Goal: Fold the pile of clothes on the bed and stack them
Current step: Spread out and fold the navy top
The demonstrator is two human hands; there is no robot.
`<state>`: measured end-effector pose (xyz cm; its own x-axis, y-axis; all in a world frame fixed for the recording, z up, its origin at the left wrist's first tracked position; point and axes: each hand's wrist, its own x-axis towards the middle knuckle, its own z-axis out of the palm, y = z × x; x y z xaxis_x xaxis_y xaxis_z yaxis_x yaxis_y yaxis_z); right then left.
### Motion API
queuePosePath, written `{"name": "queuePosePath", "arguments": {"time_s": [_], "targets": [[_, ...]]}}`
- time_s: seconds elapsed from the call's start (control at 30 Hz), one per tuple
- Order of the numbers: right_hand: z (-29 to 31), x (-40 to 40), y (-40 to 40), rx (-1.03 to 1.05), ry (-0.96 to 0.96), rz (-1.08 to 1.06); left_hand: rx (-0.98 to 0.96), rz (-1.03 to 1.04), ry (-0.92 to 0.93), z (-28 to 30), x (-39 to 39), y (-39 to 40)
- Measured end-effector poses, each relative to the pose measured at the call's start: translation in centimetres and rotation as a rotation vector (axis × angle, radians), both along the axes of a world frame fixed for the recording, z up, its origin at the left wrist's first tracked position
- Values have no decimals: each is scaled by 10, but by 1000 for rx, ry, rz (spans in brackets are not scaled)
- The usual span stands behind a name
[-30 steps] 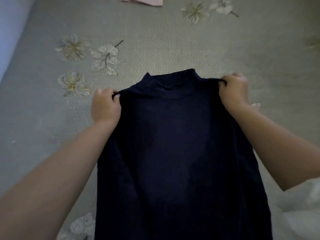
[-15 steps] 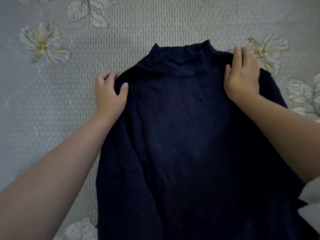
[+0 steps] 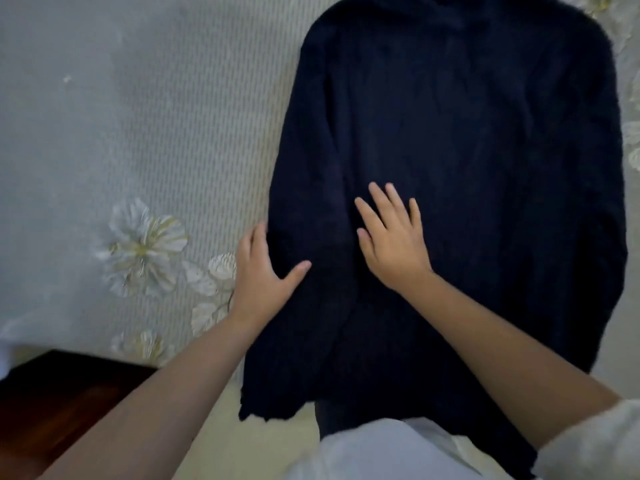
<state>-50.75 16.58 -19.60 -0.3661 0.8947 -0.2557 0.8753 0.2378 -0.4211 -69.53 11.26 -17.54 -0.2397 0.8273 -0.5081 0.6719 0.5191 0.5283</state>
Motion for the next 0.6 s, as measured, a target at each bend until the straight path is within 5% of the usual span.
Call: {"name": "queuePosePath", "arguments": {"time_s": [0.2, 0.37, 0.5, 0.6], "targets": [[-11, 11, -16, -92, -167, 167, -214, -11, 82, 12, -4, -112], [3, 15, -3, -172, -247, 246, -290, 216, -122, 17, -37, -152], [20, -1, 4, -281, -256, 175, -137, 644, -276, 40, -72, -125], [33, -11, 8, -379, -180, 91, -12, 774, -359, 68, -86, -86]]}}
